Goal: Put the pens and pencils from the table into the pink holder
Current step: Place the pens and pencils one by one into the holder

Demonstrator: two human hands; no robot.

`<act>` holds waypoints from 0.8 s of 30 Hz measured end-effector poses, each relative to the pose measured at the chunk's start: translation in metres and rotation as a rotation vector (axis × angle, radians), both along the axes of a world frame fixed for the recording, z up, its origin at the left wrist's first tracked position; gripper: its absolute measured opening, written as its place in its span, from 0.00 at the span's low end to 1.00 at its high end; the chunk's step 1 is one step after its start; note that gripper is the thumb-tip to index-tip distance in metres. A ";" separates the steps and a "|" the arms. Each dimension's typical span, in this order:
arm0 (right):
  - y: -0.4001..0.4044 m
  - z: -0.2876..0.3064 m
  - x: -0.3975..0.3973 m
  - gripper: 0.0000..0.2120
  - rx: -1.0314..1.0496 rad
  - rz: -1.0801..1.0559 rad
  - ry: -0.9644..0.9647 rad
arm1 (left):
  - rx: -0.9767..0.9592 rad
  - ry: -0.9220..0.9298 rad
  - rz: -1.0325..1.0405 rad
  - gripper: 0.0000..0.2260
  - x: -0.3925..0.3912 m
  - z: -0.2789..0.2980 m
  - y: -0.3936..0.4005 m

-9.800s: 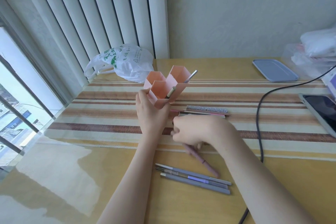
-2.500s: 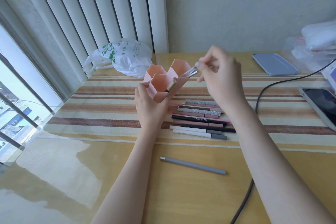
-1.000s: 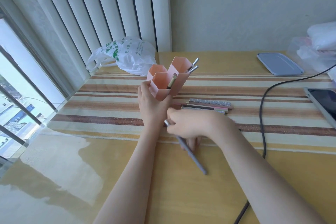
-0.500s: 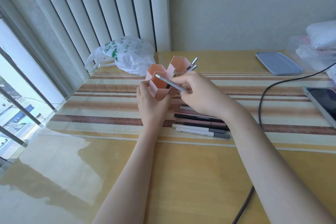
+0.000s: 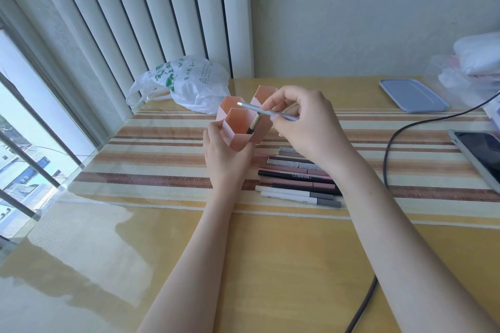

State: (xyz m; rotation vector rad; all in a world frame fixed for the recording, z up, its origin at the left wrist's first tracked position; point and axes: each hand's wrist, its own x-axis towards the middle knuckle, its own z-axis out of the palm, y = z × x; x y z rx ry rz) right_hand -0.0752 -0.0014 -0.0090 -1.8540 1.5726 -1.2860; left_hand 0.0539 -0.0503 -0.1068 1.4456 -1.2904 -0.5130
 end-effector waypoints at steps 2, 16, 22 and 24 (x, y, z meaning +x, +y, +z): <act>0.001 0.001 0.000 0.11 0.005 0.005 -0.012 | -0.002 0.000 0.001 0.23 0.000 0.000 0.000; 0.004 0.006 0.000 0.15 -0.193 -0.063 -0.275 | -0.043 -0.040 -0.007 0.23 -0.001 0.000 0.002; 0.003 0.002 0.002 0.08 -0.370 -0.094 -0.184 | -0.057 -0.049 -0.015 0.23 -0.002 0.002 0.003; 0.003 0.002 0.004 0.07 -0.452 -0.099 -0.196 | -0.053 -0.038 -0.016 0.23 -0.002 0.002 0.004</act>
